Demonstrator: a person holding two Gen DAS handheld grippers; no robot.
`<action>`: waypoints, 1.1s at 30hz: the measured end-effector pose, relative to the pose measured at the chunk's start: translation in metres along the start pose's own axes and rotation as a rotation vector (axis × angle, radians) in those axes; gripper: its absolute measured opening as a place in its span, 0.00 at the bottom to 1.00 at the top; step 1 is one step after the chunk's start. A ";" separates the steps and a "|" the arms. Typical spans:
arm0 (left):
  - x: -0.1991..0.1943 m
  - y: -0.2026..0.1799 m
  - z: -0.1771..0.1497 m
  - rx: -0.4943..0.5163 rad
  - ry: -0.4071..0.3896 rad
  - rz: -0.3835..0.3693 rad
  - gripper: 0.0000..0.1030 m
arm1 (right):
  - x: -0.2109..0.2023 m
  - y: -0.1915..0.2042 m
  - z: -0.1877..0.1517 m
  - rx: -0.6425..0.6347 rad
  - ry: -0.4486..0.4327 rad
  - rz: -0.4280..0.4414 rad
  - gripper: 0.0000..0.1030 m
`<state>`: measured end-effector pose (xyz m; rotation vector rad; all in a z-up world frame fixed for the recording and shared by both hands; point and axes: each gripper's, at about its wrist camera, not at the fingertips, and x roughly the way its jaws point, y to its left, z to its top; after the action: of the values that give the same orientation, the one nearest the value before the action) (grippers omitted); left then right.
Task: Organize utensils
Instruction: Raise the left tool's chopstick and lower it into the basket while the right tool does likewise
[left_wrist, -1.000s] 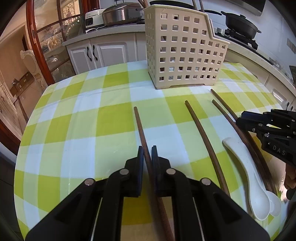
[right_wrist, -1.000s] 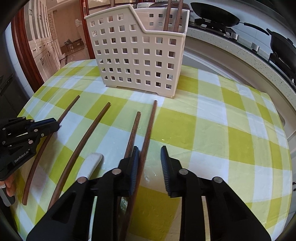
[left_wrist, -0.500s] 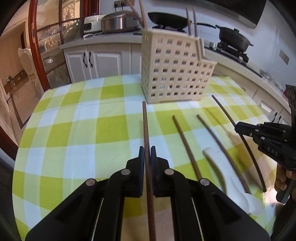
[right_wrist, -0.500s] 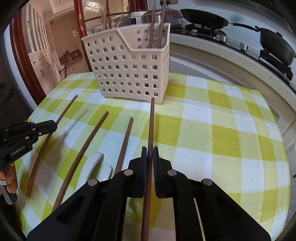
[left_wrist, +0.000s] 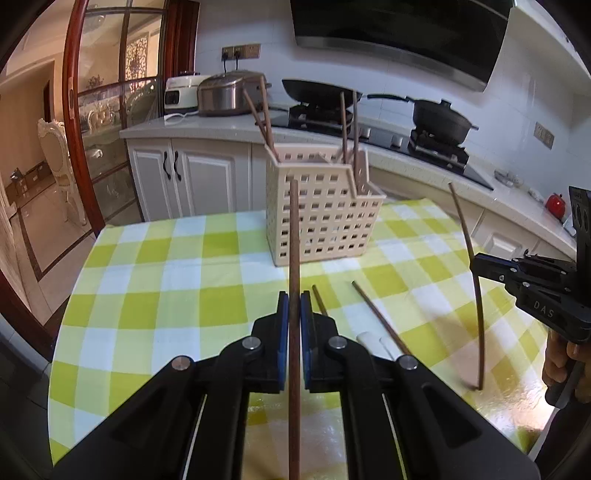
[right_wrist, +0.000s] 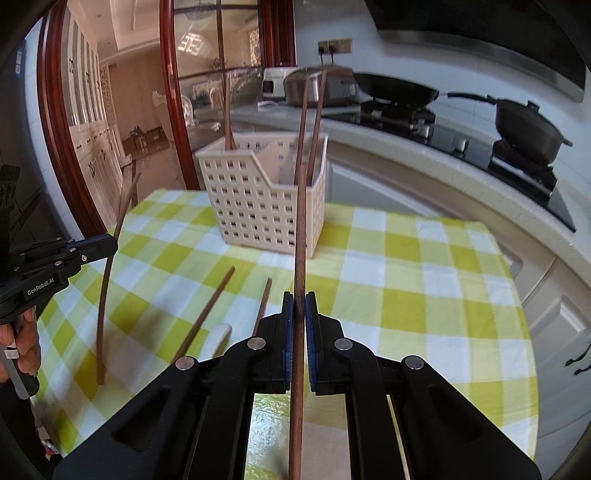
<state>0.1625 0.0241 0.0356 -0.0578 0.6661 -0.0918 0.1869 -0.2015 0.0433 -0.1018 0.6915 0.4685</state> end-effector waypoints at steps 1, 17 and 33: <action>-0.003 0.000 0.001 0.000 -0.006 0.000 0.06 | -0.004 0.000 0.001 0.001 -0.007 -0.001 0.08; -0.034 -0.006 0.012 -0.002 -0.081 -0.012 0.06 | -0.033 0.003 0.010 -0.002 -0.072 0.002 0.08; -0.038 -0.008 0.032 -0.002 -0.110 -0.044 0.06 | -0.034 0.000 0.022 0.012 -0.071 0.001 0.08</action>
<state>0.1517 0.0205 0.0848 -0.0789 0.5546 -0.1297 0.1771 -0.2093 0.0813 -0.0731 0.6249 0.4669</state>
